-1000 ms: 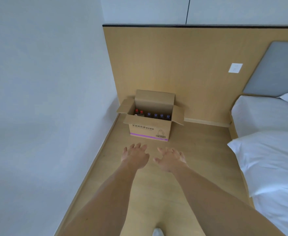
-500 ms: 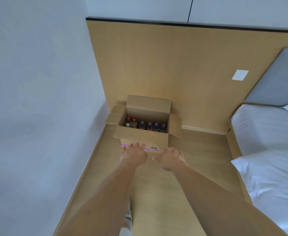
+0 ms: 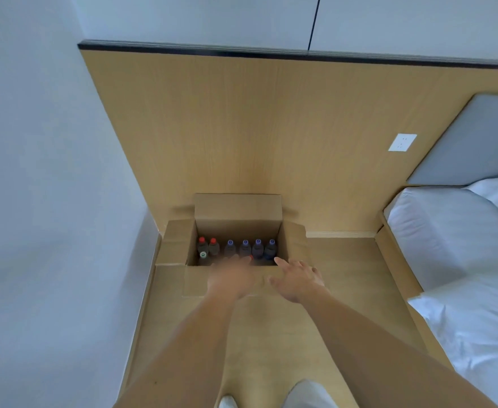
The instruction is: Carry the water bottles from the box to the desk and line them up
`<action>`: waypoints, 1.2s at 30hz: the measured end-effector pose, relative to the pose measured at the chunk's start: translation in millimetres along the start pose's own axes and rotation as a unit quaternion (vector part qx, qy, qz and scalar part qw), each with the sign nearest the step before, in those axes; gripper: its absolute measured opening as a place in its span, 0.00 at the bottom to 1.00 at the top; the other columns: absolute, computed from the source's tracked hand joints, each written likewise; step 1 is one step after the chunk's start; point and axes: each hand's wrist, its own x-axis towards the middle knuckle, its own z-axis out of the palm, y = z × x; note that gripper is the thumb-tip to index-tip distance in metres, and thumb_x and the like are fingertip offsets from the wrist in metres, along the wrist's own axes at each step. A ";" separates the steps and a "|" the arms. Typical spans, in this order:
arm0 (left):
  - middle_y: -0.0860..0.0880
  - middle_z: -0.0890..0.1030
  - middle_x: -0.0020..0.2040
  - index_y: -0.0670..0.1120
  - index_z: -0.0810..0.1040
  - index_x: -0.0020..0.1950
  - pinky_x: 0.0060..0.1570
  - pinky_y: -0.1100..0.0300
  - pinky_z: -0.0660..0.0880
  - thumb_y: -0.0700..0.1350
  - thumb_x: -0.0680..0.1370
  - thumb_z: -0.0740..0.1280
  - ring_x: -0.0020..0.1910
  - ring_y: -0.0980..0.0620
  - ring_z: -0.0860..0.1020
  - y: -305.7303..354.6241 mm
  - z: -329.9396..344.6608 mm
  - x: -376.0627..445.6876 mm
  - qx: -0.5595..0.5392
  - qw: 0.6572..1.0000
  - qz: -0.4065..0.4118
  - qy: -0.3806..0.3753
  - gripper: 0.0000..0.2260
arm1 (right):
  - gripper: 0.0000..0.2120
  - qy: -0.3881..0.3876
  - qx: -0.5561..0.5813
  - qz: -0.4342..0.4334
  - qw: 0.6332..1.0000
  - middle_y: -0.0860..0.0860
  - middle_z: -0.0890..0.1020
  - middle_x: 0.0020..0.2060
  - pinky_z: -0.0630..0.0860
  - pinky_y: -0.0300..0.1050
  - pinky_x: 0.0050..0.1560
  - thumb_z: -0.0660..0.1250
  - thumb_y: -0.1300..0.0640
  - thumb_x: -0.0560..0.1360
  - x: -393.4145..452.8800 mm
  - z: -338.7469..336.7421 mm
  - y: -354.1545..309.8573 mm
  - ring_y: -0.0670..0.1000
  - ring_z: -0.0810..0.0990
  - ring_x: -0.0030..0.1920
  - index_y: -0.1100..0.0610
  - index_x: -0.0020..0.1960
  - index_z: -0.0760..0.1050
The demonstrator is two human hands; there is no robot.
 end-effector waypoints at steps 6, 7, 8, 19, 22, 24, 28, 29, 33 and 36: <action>0.50 0.63 0.79 0.54 0.61 0.80 0.75 0.41 0.57 0.52 0.83 0.54 0.78 0.46 0.61 -24.7 -11.3 56.3 -0.013 1.000 -0.003 -0.013 0.24 | 0.31 -0.017 0.003 0.010 1.000 0.51 0.62 0.78 0.55 0.57 0.75 0.52 0.36 0.79 57.8 -14.3 -20.1 0.54 0.57 0.78 0.42 0.80 0.53; 0.50 0.64 0.79 0.54 0.61 0.79 0.75 0.42 0.58 0.53 0.83 0.54 0.77 0.46 0.61 -28.8 -13.9 66.3 -0.014 1.000 -0.006 -0.013 0.23 | 0.31 -0.019 0.001 0.009 1.000 0.51 0.62 0.78 0.55 0.56 0.75 0.52 0.36 0.79 68.9 -17.0 -22.9 0.54 0.57 0.78 0.42 0.80 0.52; 0.50 0.64 0.78 0.54 0.62 0.79 0.74 0.42 0.59 0.53 0.83 0.54 0.76 0.46 0.62 -32.7 -16.7 76.6 -0.015 1.000 -0.011 -0.013 0.23 | 0.32 -0.020 -0.001 0.007 1.000 0.51 0.61 0.78 0.55 0.57 0.75 0.52 0.35 0.79 80.7 -19.8 -25.4 0.54 0.57 0.78 0.42 0.80 0.52; 0.51 0.65 0.77 0.55 0.62 0.79 0.72 0.45 0.62 0.54 0.83 0.54 0.75 0.47 0.65 -85.9 -57.8 205.0 -0.027 0.995 -0.085 -0.034 0.22 | 0.33 -0.053 0.002 -0.050 0.997 0.51 0.64 0.77 0.58 0.60 0.76 0.53 0.33 0.79 246.7 -47.4 -61.4 0.55 0.59 0.78 0.43 0.80 0.53; 0.50 0.67 0.77 0.55 0.62 0.79 0.72 0.45 0.64 0.54 0.84 0.54 0.75 0.46 0.66 -91.8 -61.6 241.0 -0.038 0.993 -0.102 -0.051 0.22 | 0.33 -0.079 0.000 -0.050 0.996 0.51 0.65 0.77 0.59 0.60 0.75 0.53 0.33 0.79 284.6 -50.9 -59.4 0.56 0.61 0.77 0.43 0.80 0.54; 0.50 0.67 0.77 0.54 0.62 0.79 0.72 0.45 0.64 0.53 0.83 0.54 0.74 0.45 0.66 -94.1 -57.7 260.9 -0.044 0.992 -0.105 -0.061 0.23 | 0.33 -0.092 -0.001 -0.043 0.995 0.52 0.67 0.76 0.63 0.58 0.73 0.54 0.33 0.78 307.0 -47.8 -53.5 0.57 0.65 0.75 0.43 0.79 0.55; 0.49 0.66 0.77 0.54 0.62 0.79 0.72 0.44 0.63 0.53 0.83 0.54 0.74 0.45 0.66 -96.1 -36.8 287.7 -0.043 0.987 -0.112 -0.103 0.23 | 0.33 -0.131 0.021 -0.019 0.991 0.52 0.68 0.75 0.63 0.57 0.73 0.55 0.33 0.79 333.4 -32.2 -40.1 0.57 0.66 0.74 0.44 0.80 0.56; 0.49 0.66 0.77 0.54 0.62 0.79 0.72 0.44 0.63 0.53 0.83 0.54 0.75 0.44 0.65 -97.2 -29.3 294.4 -0.042 0.986 -0.114 -0.113 0.23 | 0.32 -0.140 0.029 -0.011 0.990 0.52 0.68 0.75 0.64 0.56 0.73 0.55 0.34 0.79 338.4 -26.1 -35.9 0.57 0.66 0.75 0.44 0.80 0.56; 0.48 0.66 0.77 0.54 0.61 0.80 0.71 0.44 0.64 0.53 0.83 0.54 0.74 0.43 0.67 -105.2 2.4 321.9 -0.048 0.979 -0.124 -0.158 0.23 | 0.31 -0.174 0.050 0.011 0.983 0.53 0.68 0.75 0.63 0.57 0.73 0.56 0.37 0.80 358.9 3.1 -20.1 0.58 0.66 0.74 0.44 0.80 0.56; 0.48 0.66 0.77 0.55 0.61 0.80 0.70 0.44 0.64 0.53 0.84 0.54 0.74 0.43 0.67 -110.0 27.2 341.7 -0.044 0.975 -0.123 -0.180 0.23 | 0.31 -0.190 0.056 0.030 0.980 0.53 0.68 0.75 0.64 0.57 0.73 0.56 0.38 0.81 377.3 24.6 -12.5 0.58 0.66 0.74 0.46 0.80 0.55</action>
